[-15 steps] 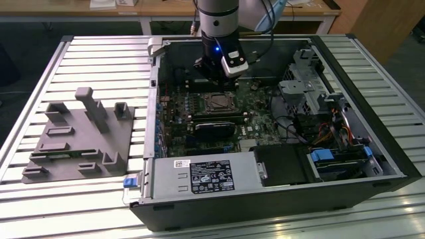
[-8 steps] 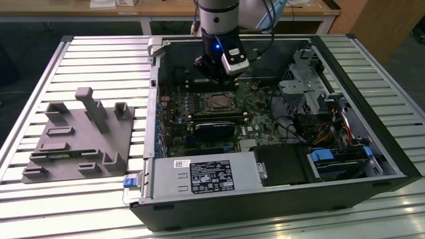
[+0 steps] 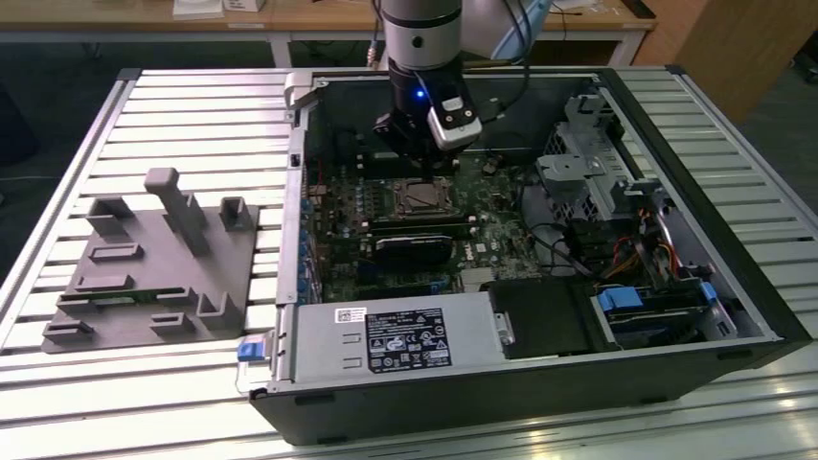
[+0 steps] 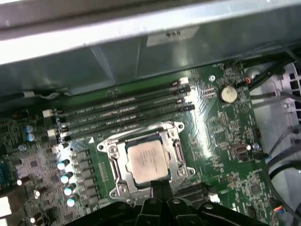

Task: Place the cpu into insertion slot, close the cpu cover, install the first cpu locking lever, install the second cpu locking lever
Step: 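Install the second cpu locking lever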

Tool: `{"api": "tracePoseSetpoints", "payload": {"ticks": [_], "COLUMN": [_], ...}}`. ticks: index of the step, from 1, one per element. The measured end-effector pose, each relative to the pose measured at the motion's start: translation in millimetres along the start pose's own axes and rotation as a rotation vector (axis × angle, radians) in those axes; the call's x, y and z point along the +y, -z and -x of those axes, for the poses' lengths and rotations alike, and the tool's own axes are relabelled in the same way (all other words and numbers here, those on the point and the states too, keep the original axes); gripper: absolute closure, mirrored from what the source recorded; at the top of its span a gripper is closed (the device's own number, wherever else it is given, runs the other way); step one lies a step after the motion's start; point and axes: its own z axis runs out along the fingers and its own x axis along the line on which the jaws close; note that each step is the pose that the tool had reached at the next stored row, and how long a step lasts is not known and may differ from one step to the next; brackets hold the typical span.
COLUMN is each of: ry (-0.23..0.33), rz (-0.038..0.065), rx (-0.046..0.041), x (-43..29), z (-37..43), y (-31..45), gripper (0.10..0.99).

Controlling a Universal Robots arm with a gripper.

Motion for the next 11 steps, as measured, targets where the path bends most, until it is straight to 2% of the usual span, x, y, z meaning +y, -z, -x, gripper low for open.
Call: {"api": "tracePoseSetpoints", "payload": {"ticks": [11], "ry": [0.000], "rz": [-0.001], "rx": [-0.0003], "x": [-17.1], "z": [4.4], "y": [-1.5], "gripper": [0.980]}}
